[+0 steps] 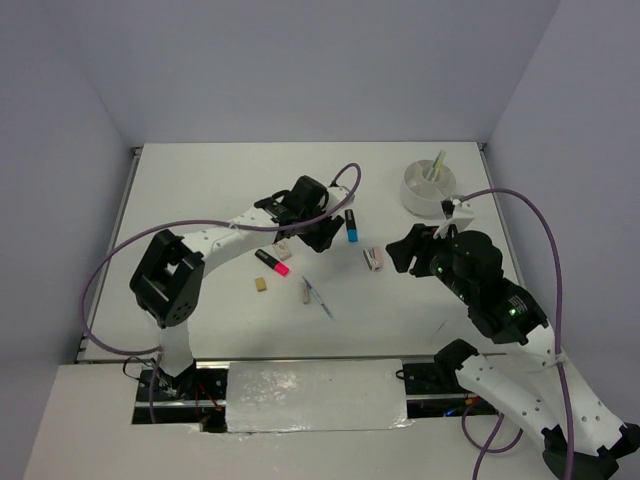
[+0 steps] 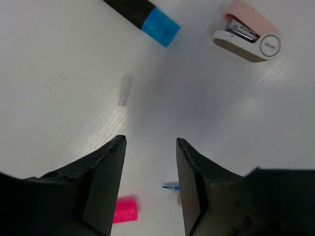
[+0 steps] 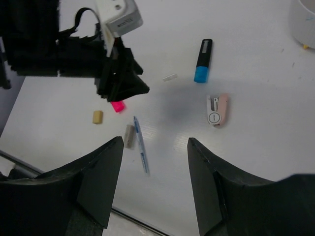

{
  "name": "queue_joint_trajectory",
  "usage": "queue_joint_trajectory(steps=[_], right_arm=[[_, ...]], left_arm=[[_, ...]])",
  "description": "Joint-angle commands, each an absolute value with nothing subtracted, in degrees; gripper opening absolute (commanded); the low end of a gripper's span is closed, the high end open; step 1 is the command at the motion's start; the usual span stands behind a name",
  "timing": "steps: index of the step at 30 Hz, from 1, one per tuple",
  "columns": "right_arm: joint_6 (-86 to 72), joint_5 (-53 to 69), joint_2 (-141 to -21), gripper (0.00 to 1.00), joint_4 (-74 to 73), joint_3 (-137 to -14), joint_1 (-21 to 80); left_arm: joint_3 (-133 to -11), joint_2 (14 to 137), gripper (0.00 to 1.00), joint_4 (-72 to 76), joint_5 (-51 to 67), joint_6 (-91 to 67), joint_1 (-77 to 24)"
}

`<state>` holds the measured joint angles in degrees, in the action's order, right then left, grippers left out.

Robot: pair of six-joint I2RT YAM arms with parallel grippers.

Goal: Sort the stationery into containers
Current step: Pick up the pen cap from the center of the board.

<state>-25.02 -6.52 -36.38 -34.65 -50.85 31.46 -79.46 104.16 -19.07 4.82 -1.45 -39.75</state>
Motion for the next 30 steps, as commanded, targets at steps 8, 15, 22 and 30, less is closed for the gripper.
queue_joint_trajectory(steps=[8, 15, 22, 30], right_arm=[[-23.55, -1.32, -35.77, 0.63, -32.61, -46.94, 31.2], [-22.59, -0.7, -35.24, 0.63, -32.26, -47.81, 31.11], [-21.45, -0.35, -35.07, 0.63, -31.91, -48.25, 31.2], [-20.22, -0.26, -35.51, 0.63, -31.91, -48.25, 31.11]], left_arm=[[-90.07, 116.1, 0.53, -21.44, 11.07, 9.23, -36.83], [-93.51, 120.4, 0.55, -22.5, 13.89, 9.93, -36.21], [-94.22, 123.4, 0.55, -20.83, 11.51, 9.06, -35.42], [-95.27, 125.42, 0.54, -19.25, 12.66, 8.52, -34.98]])
